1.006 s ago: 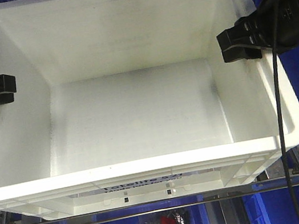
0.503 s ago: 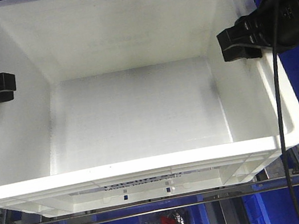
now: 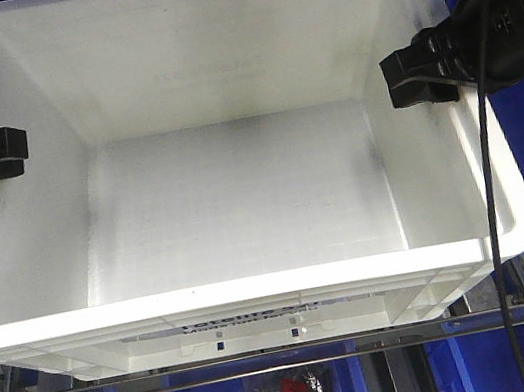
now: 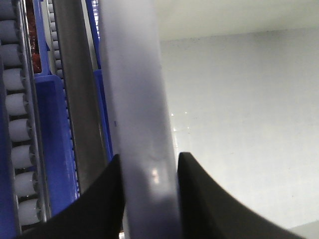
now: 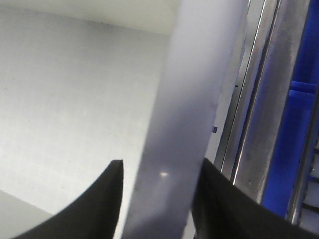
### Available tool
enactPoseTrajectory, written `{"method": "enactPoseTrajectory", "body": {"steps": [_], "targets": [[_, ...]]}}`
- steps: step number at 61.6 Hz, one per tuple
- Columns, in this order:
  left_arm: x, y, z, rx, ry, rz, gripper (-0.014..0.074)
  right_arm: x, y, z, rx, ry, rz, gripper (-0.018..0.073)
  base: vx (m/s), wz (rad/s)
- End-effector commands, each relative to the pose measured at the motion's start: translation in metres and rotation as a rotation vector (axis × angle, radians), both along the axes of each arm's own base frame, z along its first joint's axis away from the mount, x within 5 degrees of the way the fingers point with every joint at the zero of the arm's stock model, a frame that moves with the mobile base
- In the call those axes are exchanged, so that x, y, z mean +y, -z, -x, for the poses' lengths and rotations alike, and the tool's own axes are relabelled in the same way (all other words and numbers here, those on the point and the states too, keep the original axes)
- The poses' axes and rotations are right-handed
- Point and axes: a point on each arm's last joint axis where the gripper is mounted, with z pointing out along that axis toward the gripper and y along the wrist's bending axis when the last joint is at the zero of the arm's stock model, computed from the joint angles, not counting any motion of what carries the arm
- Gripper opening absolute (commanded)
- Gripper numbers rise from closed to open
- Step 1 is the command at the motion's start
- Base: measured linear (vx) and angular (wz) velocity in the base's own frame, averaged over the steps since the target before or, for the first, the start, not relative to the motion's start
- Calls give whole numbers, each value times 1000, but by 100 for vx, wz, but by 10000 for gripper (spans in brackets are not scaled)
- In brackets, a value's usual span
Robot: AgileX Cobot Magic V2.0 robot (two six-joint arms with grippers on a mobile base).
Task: Move bin from left to right shelf
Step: 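Pull the gripped tote off the roller shelf toward the robot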
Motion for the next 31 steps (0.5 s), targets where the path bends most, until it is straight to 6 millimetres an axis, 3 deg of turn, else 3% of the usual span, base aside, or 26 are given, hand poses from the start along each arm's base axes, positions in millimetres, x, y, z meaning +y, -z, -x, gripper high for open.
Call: {"method": "enactPoseTrajectory", "body": {"steps": [1,31], "targets": [[-2,-31,2,-200,11,53,-5,-2,-25,1,-150,14,-26,-4,0,0],[-2,-31,2,-201,11,53,-5,-2,-25,1,-150,14,-26,-4,-1,0]]}}
